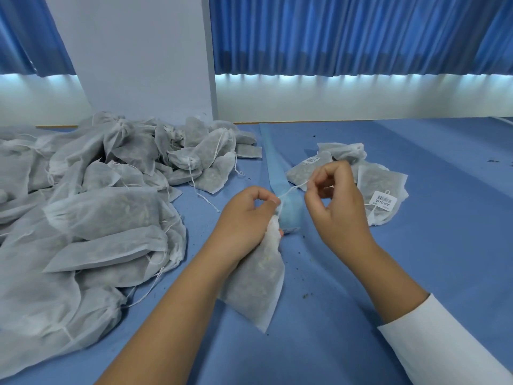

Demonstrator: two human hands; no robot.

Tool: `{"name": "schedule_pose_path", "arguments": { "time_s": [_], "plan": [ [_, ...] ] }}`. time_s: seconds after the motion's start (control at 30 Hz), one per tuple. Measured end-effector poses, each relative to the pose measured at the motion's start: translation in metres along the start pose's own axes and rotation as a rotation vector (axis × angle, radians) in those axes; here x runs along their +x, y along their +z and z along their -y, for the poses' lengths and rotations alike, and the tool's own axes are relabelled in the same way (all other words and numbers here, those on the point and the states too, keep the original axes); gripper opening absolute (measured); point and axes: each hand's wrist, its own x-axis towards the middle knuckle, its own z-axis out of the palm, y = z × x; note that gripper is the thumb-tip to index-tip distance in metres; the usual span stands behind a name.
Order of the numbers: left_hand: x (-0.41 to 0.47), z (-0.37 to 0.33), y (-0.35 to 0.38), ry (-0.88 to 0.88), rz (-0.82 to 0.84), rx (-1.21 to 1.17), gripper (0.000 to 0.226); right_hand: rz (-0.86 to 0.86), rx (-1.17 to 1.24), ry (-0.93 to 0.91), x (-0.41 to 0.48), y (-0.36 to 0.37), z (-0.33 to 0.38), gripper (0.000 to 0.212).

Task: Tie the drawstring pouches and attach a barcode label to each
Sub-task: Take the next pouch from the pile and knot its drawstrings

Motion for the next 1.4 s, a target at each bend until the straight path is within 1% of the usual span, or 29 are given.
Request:
{"name": "schedule_pose_path", "arguments": {
  "time_s": [0.1, 0.2, 0.27, 0.4, 0.53, 0.63, 0.7, 0.83, 0.97, 1.03, 1.13, 1.23, 1.33, 1.4],
  "plan": [
    [0.011, 0.008, -0.001, 0.037, -0.162, 0.023, 0.026, -0.012, 0.082, 0.041, -0.002, 0.003, 0.003, 0.032],
    [0.017, 0.011, -0.003, 0.074, -0.335, 0.029, 0.029, 0.012, 0.16, 0.033, -0.008, 0.009, 0.009, 0.032],
    [0.022, 0.014, -0.007, 0.057, -0.403, -0.008, 0.027, 0.057, 0.188, 0.022, -0.013, 0.014, 0.014, 0.036],
    [0.028, 0.019, -0.012, 0.045, -0.513, -0.123, 0.024, 0.157, 0.277, 0.062, -0.021, 0.022, 0.023, 0.04],
    [0.027, 0.015, -0.019, 0.036, -0.649, -0.299, 0.025, 0.226, 0.363, 0.15, -0.027, 0.027, 0.025, 0.026],
    [0.025, 0.009, -0.02, -0.006, -0.645, -0.478, 0.026, 0.239, 0.391, 0.209, -0.026, 0.027, 0.025, 0.026],
    [0.023, 0.006, -0.018, -0.016, -0.641, -0.518, 0.026, 0.241, 0.399, 0.22, -0.025, 0.026, 0.027, 0.029],
    [0.023, 0.006, -0.011, 0.026, -0.644, -0.517, 0.024, 0.244, 0.406, 0.217, -0.026, 0.027, 0.029, 0.03],
    [0.023, 0.008, -0.007, 0.079, -0.662, -0.474, 0.016, 0.256, 0.374, 0.148, -0.029, 0.026, 0.033, 0.026],
    [0.021, 0.009, -0.004, 0.133, -0.651, -0.435, 0.012, 0.263, 0.36, 0.101, -0.031, 0.027, 0.035, 0.025],
    [0.016, 0.006, -0.003, 0.239, -0.647, -0.368, 0.017, 0.29, 0.352, 0.058, -0.032, 0.028, 0.038, 0.027],
    [0.012, 0.005, -0.003, 0.306, -0.664, -0.363, 0.016, 0.296, 0.318, 0.035, -0.032, 0.029, 0.039, 0.03],
    [0.013, 0.002, -0.006, 0.27, -0.709, -0.444, 0.015, 0.297, 0.27, 0.057, -0.033, 0.03, 0.037, 0.031],
    [0.014, 0.0, -0.009, 0.219, -0.728, -0.545, 0.015, 0.289, 0.263, 0.096, -0.033, 0.031, 0.034, 0.032]
  ]
}}
